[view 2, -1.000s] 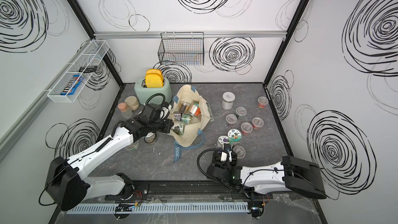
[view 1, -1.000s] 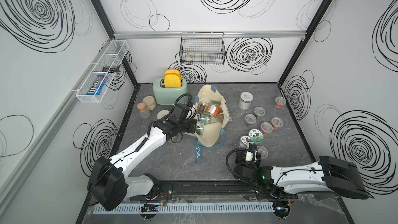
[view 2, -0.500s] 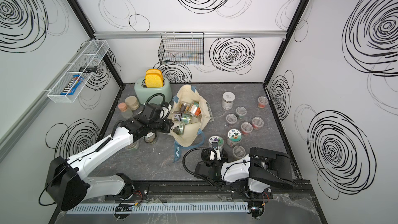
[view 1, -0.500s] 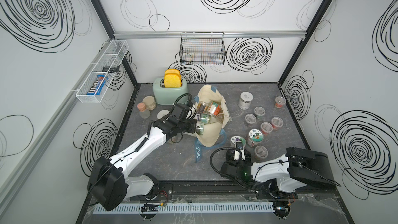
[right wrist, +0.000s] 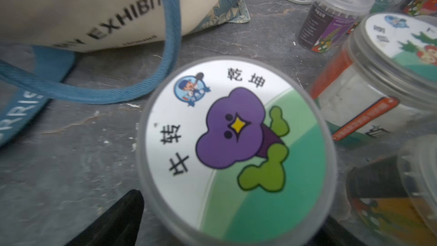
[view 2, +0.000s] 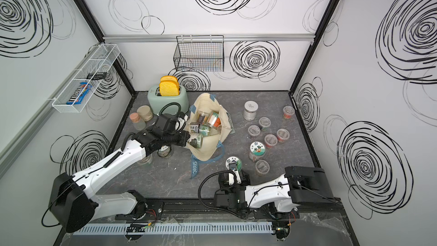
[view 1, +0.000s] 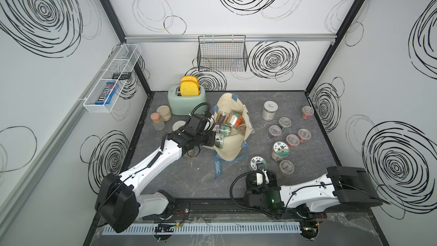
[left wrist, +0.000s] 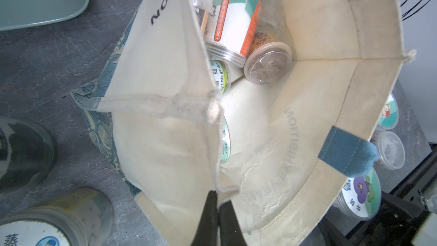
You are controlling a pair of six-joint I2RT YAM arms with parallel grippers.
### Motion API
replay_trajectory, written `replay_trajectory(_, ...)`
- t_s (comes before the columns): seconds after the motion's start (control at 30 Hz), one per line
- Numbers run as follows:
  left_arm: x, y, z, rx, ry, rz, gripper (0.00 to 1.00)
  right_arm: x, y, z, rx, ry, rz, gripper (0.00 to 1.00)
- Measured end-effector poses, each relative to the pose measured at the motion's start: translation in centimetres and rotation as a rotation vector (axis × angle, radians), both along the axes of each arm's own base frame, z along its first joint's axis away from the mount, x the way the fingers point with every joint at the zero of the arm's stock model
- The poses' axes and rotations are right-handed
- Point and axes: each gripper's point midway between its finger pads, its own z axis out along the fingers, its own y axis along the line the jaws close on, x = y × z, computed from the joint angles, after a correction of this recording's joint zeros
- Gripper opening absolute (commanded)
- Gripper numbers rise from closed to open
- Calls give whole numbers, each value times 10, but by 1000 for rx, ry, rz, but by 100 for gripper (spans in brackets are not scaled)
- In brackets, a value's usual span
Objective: Take out the seed jars from the canvas bag
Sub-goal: Place the seed jar at the center of the board.
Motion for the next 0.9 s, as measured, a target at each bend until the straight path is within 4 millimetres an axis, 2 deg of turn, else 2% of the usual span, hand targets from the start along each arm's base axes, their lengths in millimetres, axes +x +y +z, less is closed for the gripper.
replay_trajectory(0.13,0,2,1,1,-2,4,5,-7,16,42,125,17,19,97)
replay_trajectory(0.3,-3,5,3,-2,-8,8,5,-8,12,82,245,31,61,100)
replay_trajectory(0.4,-6,7,2,-3,-10,9,5,-7,6,99,314,39,98,95)
replay_trajectory(0.53,-8,8,0,-3,-9,9,5,-4,5,107,358,58,161,85)
replay_trajectory(0.63,-9,8,-1,-4,-10,8,5,-12,19,111,353,73,253,71)
replay_trajectory(0.77,-8,8,0,-6,-13,8,5,-17,42,104,287,94,320,69)
replay_trajectory(0.9,-9,9,0,-8,-16,11,5,-18,64,83,197,122,335,70)
